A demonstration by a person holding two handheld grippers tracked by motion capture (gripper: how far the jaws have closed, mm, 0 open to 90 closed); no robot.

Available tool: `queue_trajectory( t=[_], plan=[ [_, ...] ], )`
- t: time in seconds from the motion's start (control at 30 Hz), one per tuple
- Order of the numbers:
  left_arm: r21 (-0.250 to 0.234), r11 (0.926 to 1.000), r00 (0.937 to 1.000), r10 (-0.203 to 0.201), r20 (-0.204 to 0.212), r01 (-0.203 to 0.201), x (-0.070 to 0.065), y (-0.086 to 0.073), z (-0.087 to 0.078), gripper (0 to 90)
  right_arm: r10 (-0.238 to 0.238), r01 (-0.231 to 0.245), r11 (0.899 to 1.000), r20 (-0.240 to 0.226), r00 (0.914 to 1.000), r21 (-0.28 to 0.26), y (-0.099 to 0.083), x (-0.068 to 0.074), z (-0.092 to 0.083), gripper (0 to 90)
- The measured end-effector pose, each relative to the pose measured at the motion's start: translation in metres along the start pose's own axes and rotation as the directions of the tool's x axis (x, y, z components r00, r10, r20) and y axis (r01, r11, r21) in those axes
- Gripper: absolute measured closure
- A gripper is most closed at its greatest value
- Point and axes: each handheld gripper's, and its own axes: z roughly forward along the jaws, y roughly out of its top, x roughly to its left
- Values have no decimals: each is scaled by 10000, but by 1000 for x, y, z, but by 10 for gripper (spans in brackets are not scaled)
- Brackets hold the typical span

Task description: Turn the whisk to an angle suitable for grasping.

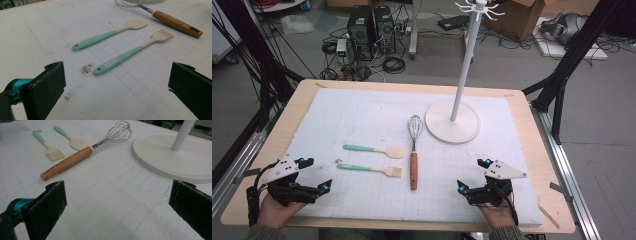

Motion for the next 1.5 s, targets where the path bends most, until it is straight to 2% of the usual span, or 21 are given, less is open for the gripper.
queue_trajectory(
  t=[0.33, 0.6, 0.77, 0.8, 0.83, 0.9, 1.0, 1.03, 1.13, 1.17, 1.2, 1.37, 1.5],
  plan=[
    [36, 10000, 10000, -27, -95, 27, 1, -1, 0, 17, 96, -96, 10000, -95, 9999, 19, 0, -2, 2, 0],
    [13, 10000, 9999, 7, -114, -6, 0, -1, -3, 17, -166, 165, 9998, -38, 9999, -110, 3, 2, 3, 0],
    [83, 10000, 10000, 8, -9, -8, 0, -1, 0, 17, 132, -142, 9993, -299, 9995, -336, 6, 3, 3, 1],
    [129, 9999, 10000, 37, 7, -37, 0, -1, 1, 17, 407, -421, 9982, -329, 9986, -423, 8, 2, 4, 1],
    [109, 9999, 10000, -3, 10, 3, 0, -1, 1, 17, 407, -421, 9982, -329, 9986, -423, 8, 2, 4, 1],
    [97, 10000, 10000, 3, 0, -3, 0, 0, 2, 17, 921, -941, 9949, -517, 9944, -375, 12, 1, 5, 4],
    [87, 10000, 10000, 0, -35, 1, 1, 0, 1, 17, 1082, -1102, 9934, -594, 9924, -313, 15, -1, 6, 15],
    [73, 10000, 10000, -33, -37, 33, 1, 0, 2, 17, 1223, -1248, 9917, -702, 9900, -323, 20, -1, 6, 29],
    [104, 9999, 10000, -19, -9, 19, 2, -1, 2, 17, 1195, -1220, 9922, -812, 9895, -264, 28, 0, 7, 106],
    [104, 9999, 10000, -19, -9, 19, 2, -1, 2, 17, 1169, -1192, 9926, -861, 9894, -220, 31, 0, 7, 183],
    [103, 9999, 10000, -27, -5, 27, 2, -1, 2, 17, 1092, -1114, 9936, -942, 9895, -183, 35, 0, 8, 220],
    [49, 10000, 10000, -2, 68, 2, 1, 1, 4, 17, 832, -833, 9965, -1052, 9910, 40, 46, 4, 16, 246],
    [57, 10000, 9999, 32, 120, -33, 0, 2, 5, 17, 639, -611, 9978, -1320, 9892, 250, 57, 12, 24, 400]
  ],
)
